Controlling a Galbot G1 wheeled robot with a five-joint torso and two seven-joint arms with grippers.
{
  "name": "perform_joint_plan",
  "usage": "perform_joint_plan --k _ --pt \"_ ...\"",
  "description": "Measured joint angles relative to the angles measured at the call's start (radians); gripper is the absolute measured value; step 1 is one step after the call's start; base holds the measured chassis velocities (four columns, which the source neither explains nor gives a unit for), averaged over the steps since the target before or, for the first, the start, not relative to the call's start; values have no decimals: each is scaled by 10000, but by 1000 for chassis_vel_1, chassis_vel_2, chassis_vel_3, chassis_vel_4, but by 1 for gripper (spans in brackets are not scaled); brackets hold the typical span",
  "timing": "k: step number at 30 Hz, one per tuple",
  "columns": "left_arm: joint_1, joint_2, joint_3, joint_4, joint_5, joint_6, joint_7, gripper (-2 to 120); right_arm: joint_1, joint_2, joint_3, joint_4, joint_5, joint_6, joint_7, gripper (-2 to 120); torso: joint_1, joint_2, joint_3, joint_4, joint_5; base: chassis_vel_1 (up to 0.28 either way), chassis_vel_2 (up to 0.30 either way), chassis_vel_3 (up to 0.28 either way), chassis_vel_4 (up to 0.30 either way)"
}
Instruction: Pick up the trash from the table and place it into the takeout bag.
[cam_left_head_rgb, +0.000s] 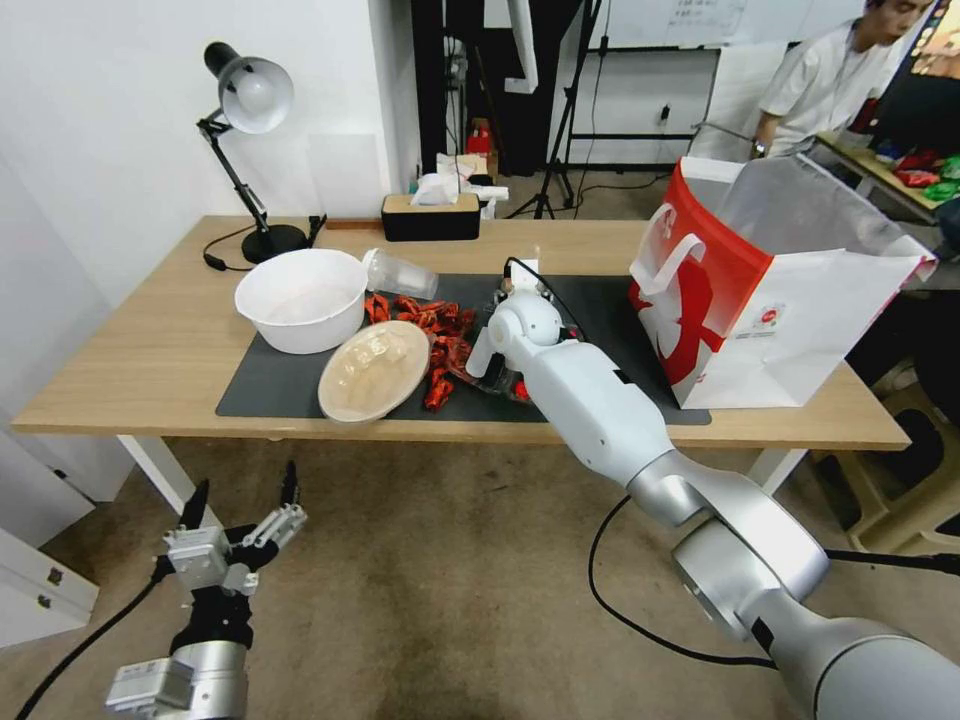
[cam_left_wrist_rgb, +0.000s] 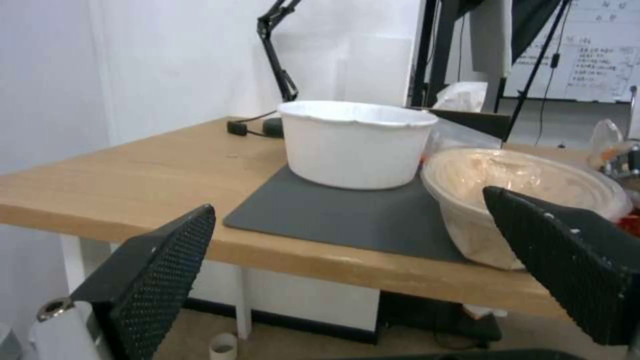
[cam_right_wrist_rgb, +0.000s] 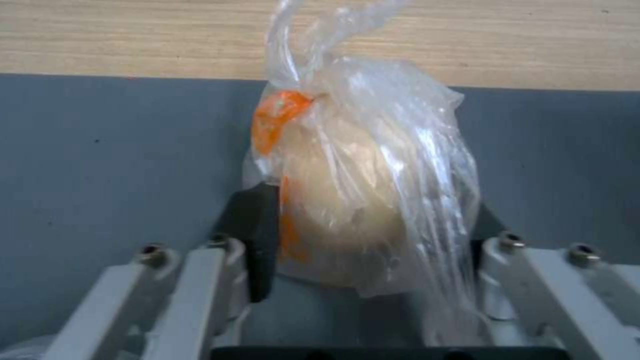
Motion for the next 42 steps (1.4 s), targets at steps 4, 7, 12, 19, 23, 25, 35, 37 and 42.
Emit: perform_joint_plan --k 4,7,12,19,23,25,35,37,42 --pt "19 -11 -26 -14 -20 7 -9 100 -7 -89 -5 146 -40 189 -122 28 1 -1 1 -2 0 0 0 0 0" --pt "43 -31 3 -29 -17 6 -11 100 47 -164 -19 285 -122 405 -254 18 1 0 1 -1 0 0 0 0 0" --pt "79 -44 64 -57 10 -12 -20 100 53 -567 -93 1272 -581 969 -830 3 1 -1 2 -1 1 0 0 0 0" --pt "113 -36 67 -111 21 -61 -36 100 -62 -1421 -190 3255 -691 1212 -898 3 0 -1 1 -1 1 0 0 0 0" --pt "146 -26 39 -124 20 -80 -48 100 -94 -1956 -75 4497 -767 1203 -592 3 0 -1 1 0 1 0 0 0 0" --pt "158 -21 23 -142 20 -82 -53 100 -95 -2185 12 5050 -848 1131 -405 3 1 -1 1 1 3 0 0 0 0" --pt "171 -17 -11 -179 12 -83 -58 100 -409 -4334 1600 8506 802 -1010 2379 3 -1 0 0 -2 2 0 0 0 0" --pt "151 -17 13 -163 20 -83 -57 100 -668 -4962 1987 8796 1142 -1077 2424 3 -1 0 1 0 7 0 0 0 0" --pt "42 -7 155 -68 80 -55 -48 100 -1768 -6562 2904 9269 1851 -1086 2310 3 -2 0 1 -6 6 0 0 0 0"
